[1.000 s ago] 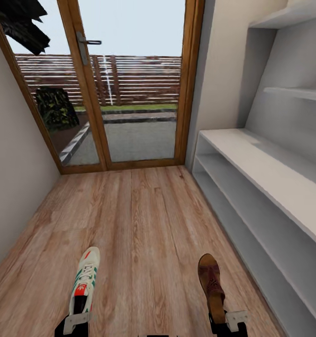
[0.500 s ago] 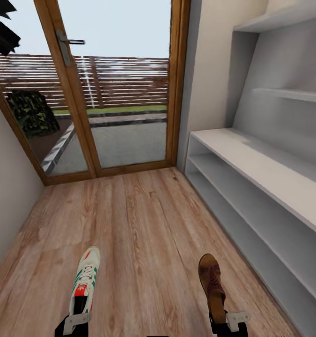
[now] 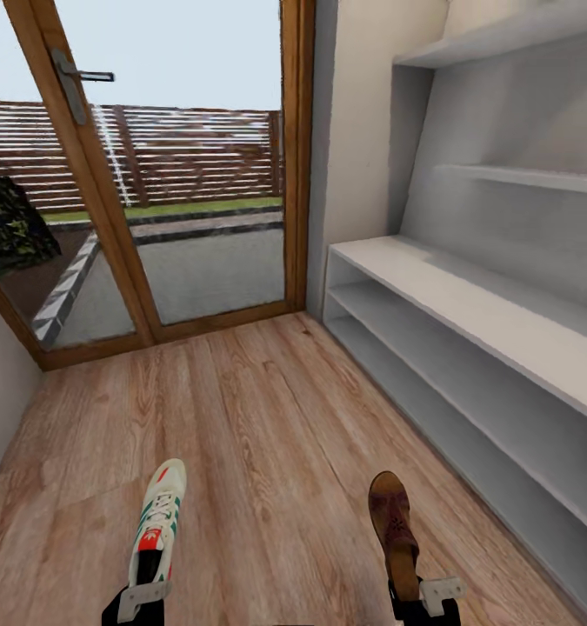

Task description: Pick up the two gym shoes and the two sandals from the corridor floor and place them onto the hallstand (shoe rack) in the corridor, making sure they are on the rack and not on the floor. Arrange them so the two gym shoes are next to each other and the two sandals are next to each other.

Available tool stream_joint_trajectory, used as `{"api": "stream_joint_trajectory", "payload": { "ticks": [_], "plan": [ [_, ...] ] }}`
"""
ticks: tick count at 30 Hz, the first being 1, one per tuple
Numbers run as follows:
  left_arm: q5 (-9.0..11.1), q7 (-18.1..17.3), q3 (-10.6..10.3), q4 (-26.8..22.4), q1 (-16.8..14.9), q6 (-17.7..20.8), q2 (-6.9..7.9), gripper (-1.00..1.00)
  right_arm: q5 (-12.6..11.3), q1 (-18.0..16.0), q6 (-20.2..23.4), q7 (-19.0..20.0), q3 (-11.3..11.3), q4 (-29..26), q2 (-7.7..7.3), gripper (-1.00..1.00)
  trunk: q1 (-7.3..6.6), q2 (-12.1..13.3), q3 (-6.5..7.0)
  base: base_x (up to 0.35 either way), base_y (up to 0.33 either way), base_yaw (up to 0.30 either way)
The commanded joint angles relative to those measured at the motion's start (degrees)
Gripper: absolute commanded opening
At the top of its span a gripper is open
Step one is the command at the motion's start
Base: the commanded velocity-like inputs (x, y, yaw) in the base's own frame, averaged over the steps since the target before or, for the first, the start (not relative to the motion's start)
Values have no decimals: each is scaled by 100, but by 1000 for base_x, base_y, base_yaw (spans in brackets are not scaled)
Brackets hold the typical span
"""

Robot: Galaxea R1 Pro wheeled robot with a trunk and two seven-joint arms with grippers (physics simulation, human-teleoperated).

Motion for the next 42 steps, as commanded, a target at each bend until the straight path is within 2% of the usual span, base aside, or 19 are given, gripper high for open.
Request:
{"api": "stream_joint_trajectory", "payload": {
  "ticks": [1, 8, 30, 42],
  "plan": [
    [-10, 0, 15, 7, -2, -18, -2, -100, -15, -5, -17, -7, 29, 6, -5, -100, -1, -2, -2, 1, 301, -292],
    [-11, 0, 15, 21, -2, -18, -2, -100, -15, -5, -17, -7, 29, 6, -5, -100, -1, -2, 12, 0, 193, -292],
    [-13, 0, 15, 28, -2, -18, -2, -100, -15, -5, -17, -7, 29, 6, -6, -100, -1, -2, 55, 0, 15, -293],
    [-11, 0, 15, 32, -2, -18, -2, -100, -15, -5, -17, -7, 29, 6, -7, -100, -1, -2, 78, 0, 260, -293]
  ]
}}
